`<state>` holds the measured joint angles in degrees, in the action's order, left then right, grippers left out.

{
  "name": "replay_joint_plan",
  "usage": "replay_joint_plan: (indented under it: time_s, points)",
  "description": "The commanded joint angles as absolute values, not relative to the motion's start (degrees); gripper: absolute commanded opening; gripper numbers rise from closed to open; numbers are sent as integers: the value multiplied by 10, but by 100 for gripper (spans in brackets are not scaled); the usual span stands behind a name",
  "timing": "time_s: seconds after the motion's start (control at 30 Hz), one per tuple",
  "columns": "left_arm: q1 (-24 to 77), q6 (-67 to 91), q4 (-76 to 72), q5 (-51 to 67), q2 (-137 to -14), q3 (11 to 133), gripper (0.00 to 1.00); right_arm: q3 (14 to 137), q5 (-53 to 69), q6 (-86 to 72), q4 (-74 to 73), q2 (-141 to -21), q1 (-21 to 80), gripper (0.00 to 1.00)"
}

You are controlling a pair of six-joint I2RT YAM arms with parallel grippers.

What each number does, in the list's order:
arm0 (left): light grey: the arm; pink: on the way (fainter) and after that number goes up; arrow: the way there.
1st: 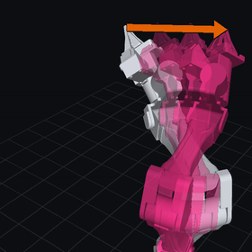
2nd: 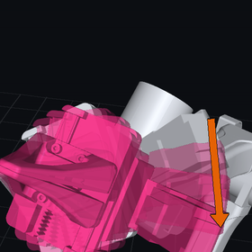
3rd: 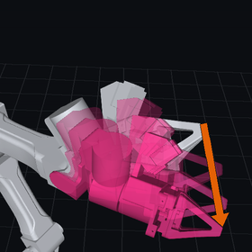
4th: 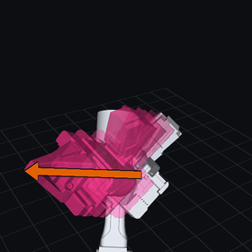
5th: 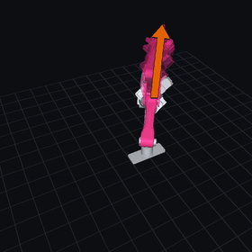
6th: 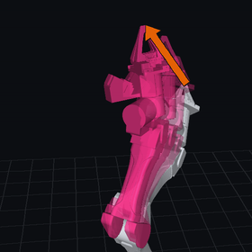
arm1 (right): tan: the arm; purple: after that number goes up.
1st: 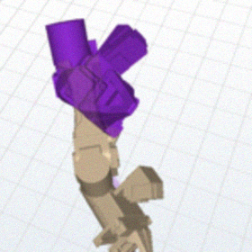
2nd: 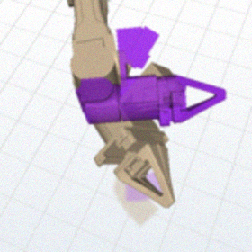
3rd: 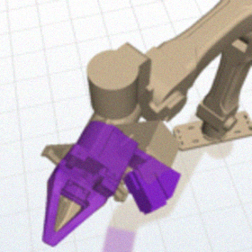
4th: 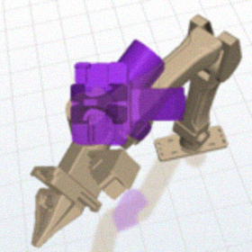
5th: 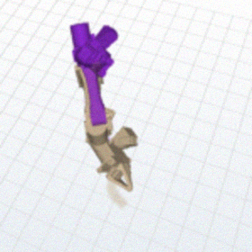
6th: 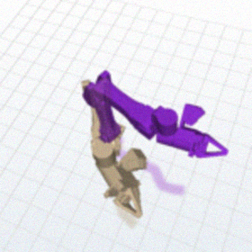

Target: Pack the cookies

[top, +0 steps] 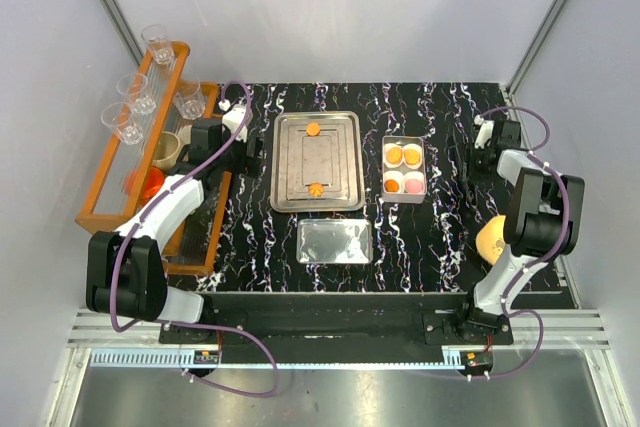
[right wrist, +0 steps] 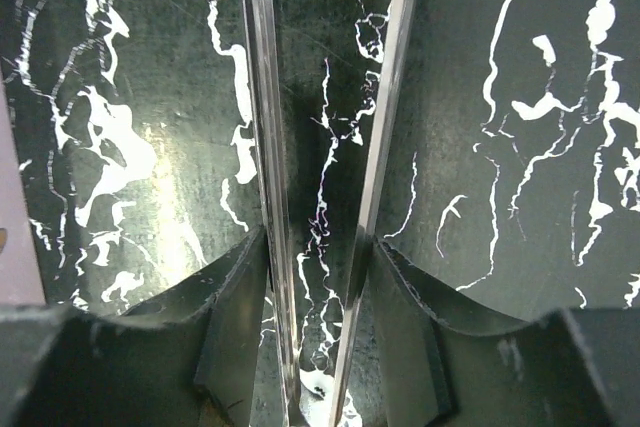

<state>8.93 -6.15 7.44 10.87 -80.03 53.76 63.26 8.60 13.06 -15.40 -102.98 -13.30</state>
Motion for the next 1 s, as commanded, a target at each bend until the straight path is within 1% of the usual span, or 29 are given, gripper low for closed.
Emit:
replay_joint_plan:
  time_s: [0.0, 0.03, 0.13, 0.3, 0.4, 0.47, 0.53, 0.63, 0.83, 0.93, 0.97]
  points:
    - [91, -64, 55, 116, -802, 562, 99, 667, 79, 154, -188, -1051, -135, 49]
    - [91, -65, 55, 115, -802, 561, 99, 671, 78, 156, -190, -1056, -135, 49]
    - [91, -64, 55, 115, -804, 562, 99, 683, 80, 160, -210, -1067, -135, 56]
    - [91, -64, 58, 116, -803, 563, 99, 696, 77, 164, -229, -1070, -135, 61]
    - [91, -65, 58, 115, -803, 562, 99, 694, 78, 164, -235, -1050, -135, 65]
    - [91, -64, 57, 115, -802, 562, 99, 693, 80, 163, -238, -1028, -135, 67]
    - [91, -64, 57, 115, -802, 563, 99, 693, 83, 163, -243, -1004, -135, 73]
    - [91, -64, 58, 116, -801, 563, 99, 697, 87, 163, -261, -969, -135, 75]
    - [91, -67, 59, 120, -796, 562, 99, 703, 93, 162, -282, -891, -135, 84]
    - [91, -75, 70, 127, -795, 563, 99, 705, 122, 160, -308, -851, -134, 86]
    - [91, -80, 76, 131, -793, 564, 99, 705, 149, 161, -318, -842, -134, 86]
